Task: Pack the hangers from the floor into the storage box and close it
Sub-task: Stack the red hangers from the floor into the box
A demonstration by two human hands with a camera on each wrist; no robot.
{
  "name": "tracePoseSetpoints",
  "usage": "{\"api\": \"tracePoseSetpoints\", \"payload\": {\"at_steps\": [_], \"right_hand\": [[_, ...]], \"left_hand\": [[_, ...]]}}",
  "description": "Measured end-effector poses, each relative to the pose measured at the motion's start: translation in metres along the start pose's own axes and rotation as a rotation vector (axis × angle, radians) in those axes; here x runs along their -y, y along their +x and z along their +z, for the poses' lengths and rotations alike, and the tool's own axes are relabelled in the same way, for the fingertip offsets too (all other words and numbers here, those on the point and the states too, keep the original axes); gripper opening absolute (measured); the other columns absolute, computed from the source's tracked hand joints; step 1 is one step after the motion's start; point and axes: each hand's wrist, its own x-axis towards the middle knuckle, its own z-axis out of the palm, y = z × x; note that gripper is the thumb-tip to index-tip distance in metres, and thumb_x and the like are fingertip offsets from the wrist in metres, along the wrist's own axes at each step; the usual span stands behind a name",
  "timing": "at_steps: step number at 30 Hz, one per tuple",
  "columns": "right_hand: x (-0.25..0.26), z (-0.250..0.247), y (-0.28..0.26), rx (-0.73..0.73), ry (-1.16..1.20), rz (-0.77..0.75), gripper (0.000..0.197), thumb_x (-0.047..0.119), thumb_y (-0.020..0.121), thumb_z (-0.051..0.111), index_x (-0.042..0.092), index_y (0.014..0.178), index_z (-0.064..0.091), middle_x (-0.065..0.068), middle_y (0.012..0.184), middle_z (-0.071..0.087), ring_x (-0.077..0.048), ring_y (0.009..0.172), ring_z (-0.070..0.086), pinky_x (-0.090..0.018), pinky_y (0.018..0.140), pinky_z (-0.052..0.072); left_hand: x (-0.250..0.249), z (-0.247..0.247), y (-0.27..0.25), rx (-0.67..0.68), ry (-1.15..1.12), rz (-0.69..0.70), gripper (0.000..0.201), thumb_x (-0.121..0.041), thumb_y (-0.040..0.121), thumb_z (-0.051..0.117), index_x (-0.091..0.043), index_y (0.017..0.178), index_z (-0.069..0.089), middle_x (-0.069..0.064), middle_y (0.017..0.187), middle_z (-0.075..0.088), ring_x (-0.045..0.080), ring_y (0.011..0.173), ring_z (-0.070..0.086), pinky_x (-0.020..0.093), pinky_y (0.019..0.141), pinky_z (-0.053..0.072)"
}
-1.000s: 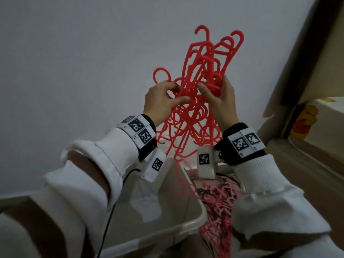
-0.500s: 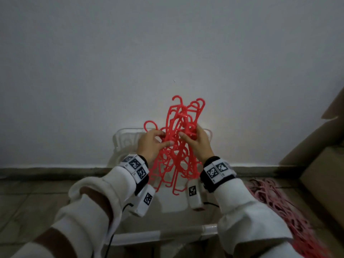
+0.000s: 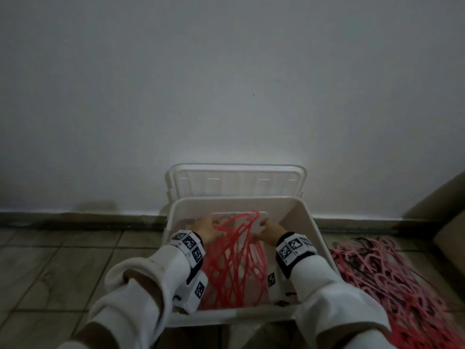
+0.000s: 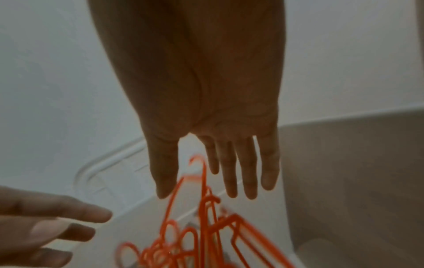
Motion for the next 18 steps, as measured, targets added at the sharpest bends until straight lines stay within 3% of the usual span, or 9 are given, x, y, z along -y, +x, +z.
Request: {"api": "tracePoseSetpoints", "payload": {"at_steps": [4,8,14,18], "right_hand": [[-0.018,0.002,0.007,0.083,-0.101,0.07,0.05,0.019,0.088,0.06,0.0,0.132,0.043,-0.016,0.135,0.049,-0.027,0.124,0.047,-0.029,0.1,0.038],[-0.028,0.007,0.023,0.107,-0.143,0.102,0.052,0.021,0.085,0.064,0.004,0.131,0.045,-0.014,0.132,0.051,-0.026,0.12,0.051,-0.028,0.095,0.042],[-0.034,0.009,0.057,0.157,-0.252,0.103,0.045,0.02,0.088,0.06,0.007,0.129,0.048,-0.012,0.132,0.052,-0.025,0.121,0.049,-0.027,0.096,0.041],[-0.047,0.019,0.087,0.186,-0.327,0.082,0.044,0.017,0.088,0.06,0.007,0.129,0.048,-0.011,0.132,0.052,-0.025,0.122,0.049,-0.027,0.098,0.038]], "left_hand": [[0.009,0.006,0.001,0.035,0.092,-0.052,0.029,-0.028,0.091,0.056,-0.016,0.118,0.056,0.0,0.111,0.061,0.021,0.119,0.051,0.016,0.073,0.033],[0.012,0.015,0.008,0.104,0.135,-0.069,0.035,-0.028,0.093,0.053,-0.017,0.125,0.057,0.0,0.129,0.057,0.018,0.12,0.051,0.013,0.08,0.034],[0.025,0.032,0.046,0.188,0.035,-0.109,0.031,-0.019,0.091,0.056,-0.009,0.119,0.06,0.008,0.124,0.06,0.023,0.116,0.054,0.022,0.09,0.039],[0.042,0.044,0.075,0.216,0.044,-0.143,0.027,-0.016,0.09,0.055,-0.007,0.114,0.063,0.01,0.12,0.062,0.025,0.113,0.056,0.022,0.082,0.04]]}}
